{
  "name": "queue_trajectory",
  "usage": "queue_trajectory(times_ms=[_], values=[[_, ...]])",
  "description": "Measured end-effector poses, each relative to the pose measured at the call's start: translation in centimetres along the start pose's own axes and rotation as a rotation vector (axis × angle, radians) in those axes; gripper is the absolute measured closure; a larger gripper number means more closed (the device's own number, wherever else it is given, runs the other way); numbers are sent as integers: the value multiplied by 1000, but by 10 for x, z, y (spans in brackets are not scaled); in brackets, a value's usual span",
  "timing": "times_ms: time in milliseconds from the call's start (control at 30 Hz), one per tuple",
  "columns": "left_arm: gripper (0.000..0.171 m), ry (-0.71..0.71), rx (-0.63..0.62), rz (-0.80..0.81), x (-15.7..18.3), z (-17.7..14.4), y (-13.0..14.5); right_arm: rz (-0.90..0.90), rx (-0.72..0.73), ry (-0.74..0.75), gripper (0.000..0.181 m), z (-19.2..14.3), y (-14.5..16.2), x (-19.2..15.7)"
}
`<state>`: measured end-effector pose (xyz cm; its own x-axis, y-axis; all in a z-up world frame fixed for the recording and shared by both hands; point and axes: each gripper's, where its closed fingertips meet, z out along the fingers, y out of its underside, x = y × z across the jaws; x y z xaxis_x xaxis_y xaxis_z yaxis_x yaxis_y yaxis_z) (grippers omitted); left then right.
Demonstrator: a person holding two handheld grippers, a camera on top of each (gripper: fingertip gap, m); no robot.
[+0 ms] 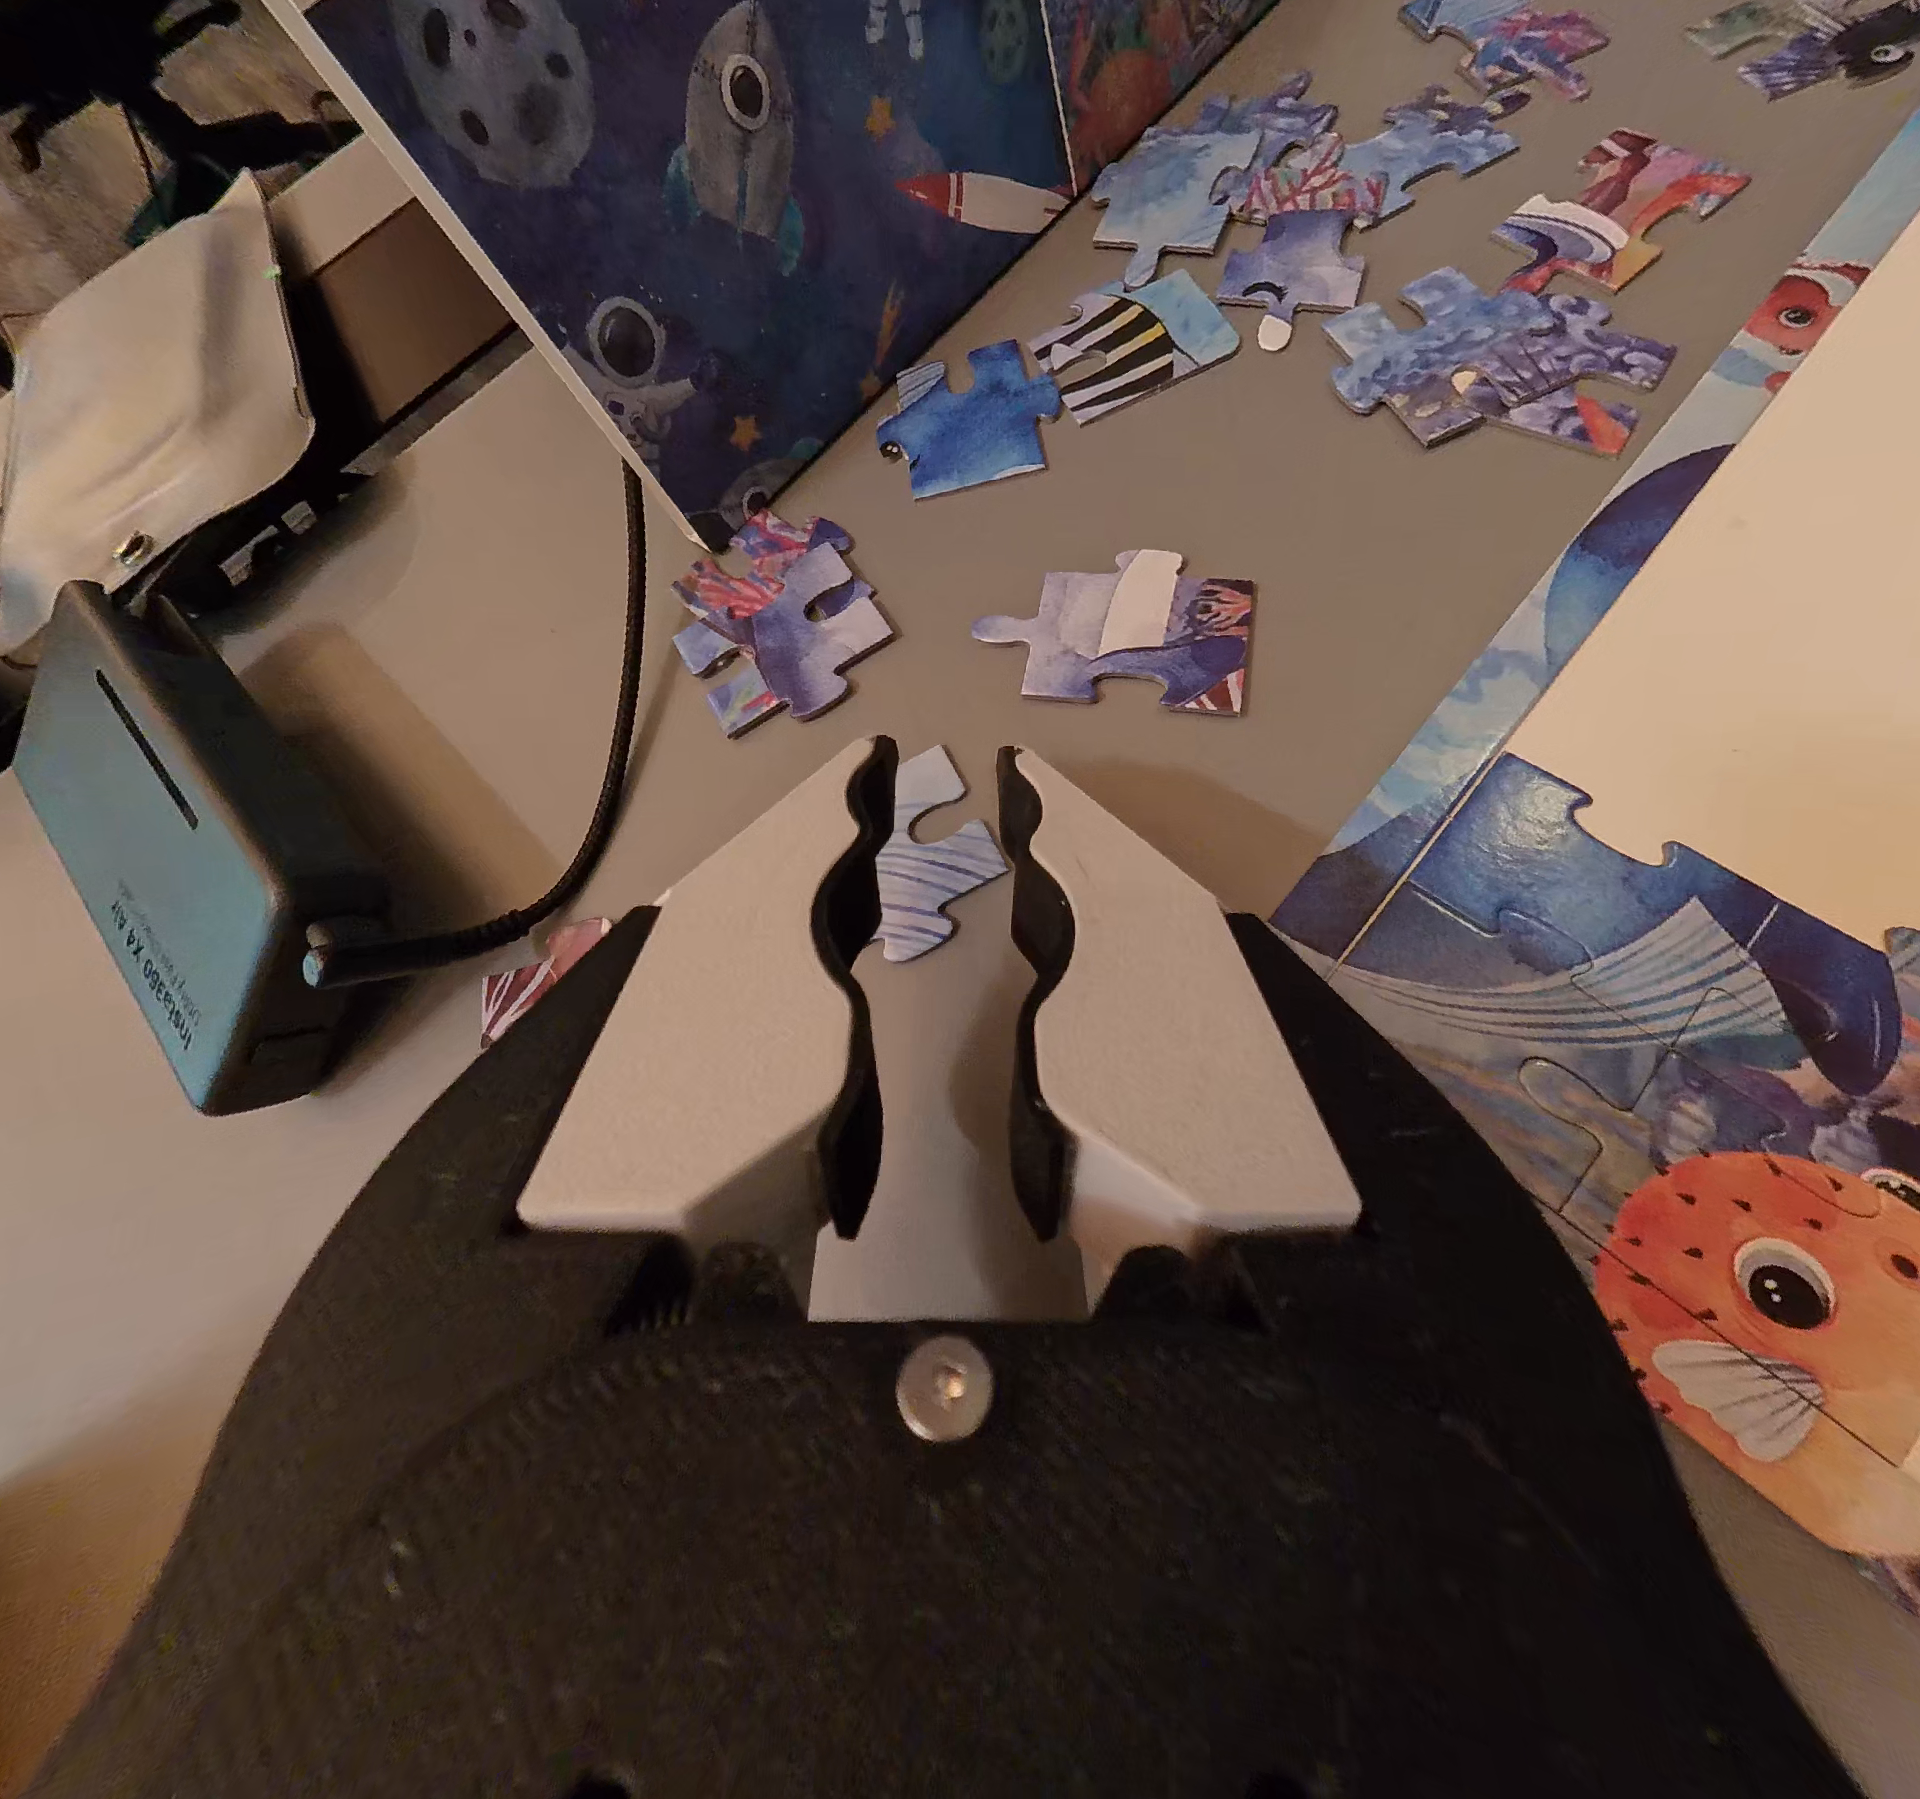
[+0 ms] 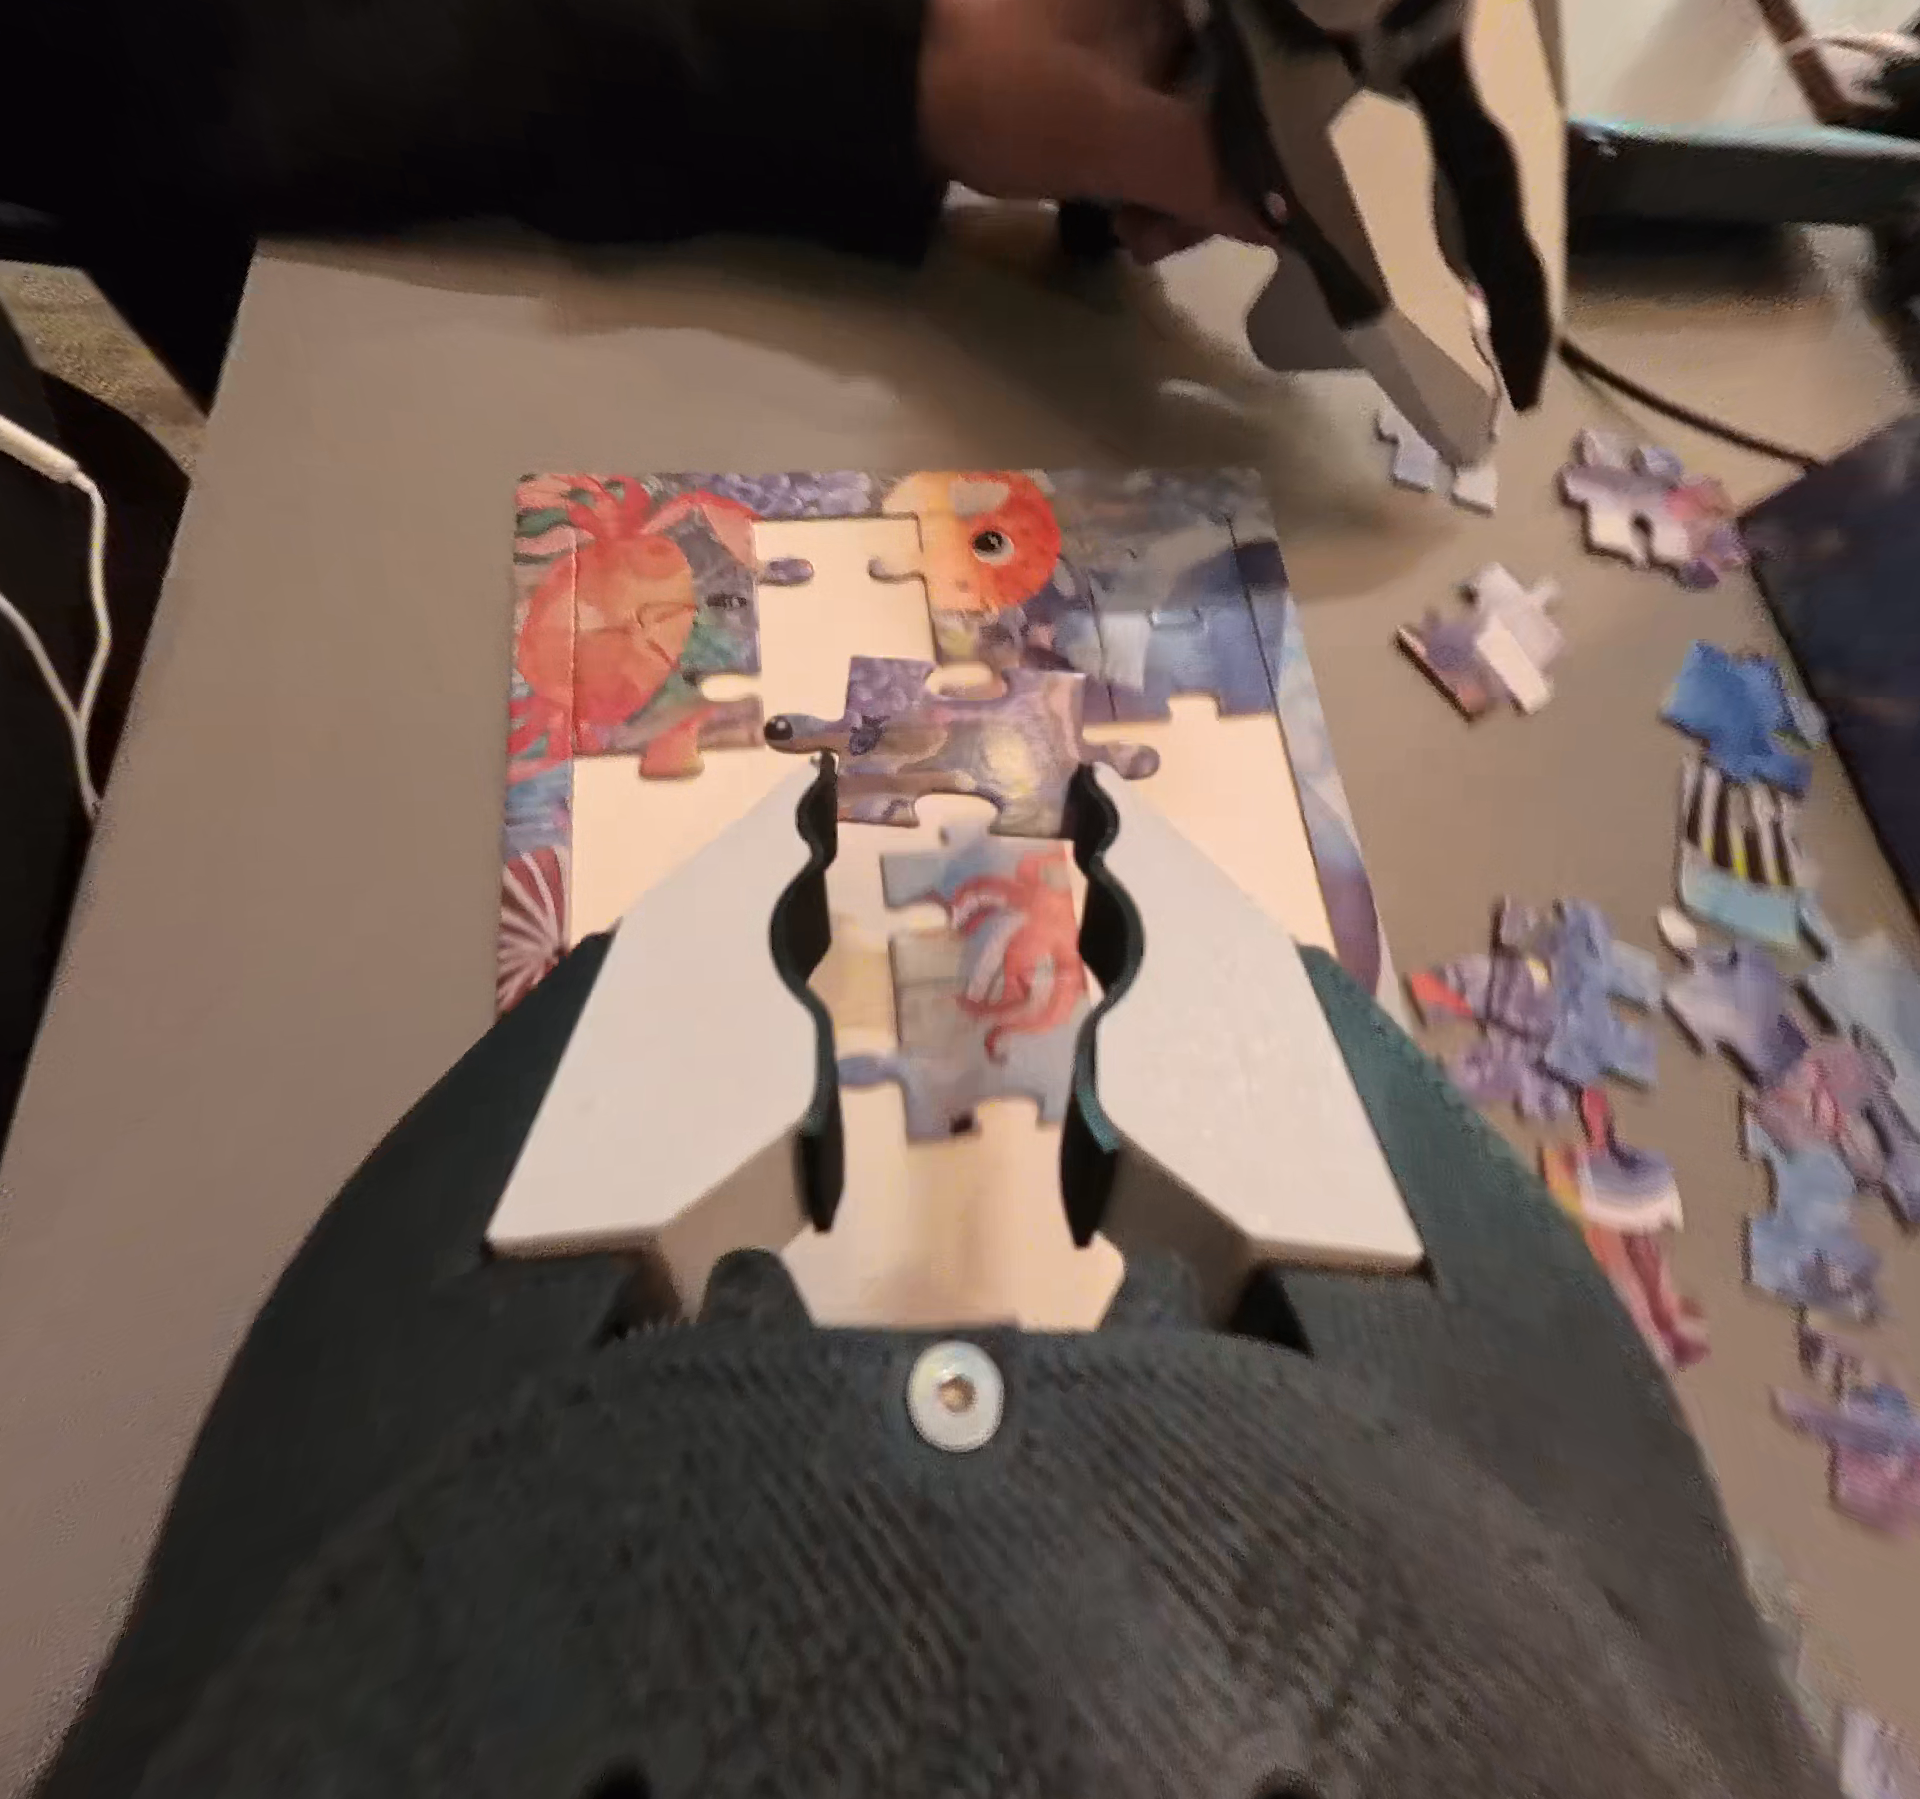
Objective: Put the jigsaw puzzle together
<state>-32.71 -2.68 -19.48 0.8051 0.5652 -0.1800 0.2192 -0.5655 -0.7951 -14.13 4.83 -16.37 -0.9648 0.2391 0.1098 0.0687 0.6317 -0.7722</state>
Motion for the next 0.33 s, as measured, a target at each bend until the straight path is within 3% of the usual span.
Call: queue_trajectory(times_ms=[167, 333], values=[[154, 3, -2, -2, 0, 0, 0, -56, -38, -86, 137, 32, -23, -9], [154, 6, -8, -6, 0, 1, 1, -50, -93, -120, 136, 51, -7, -21]])
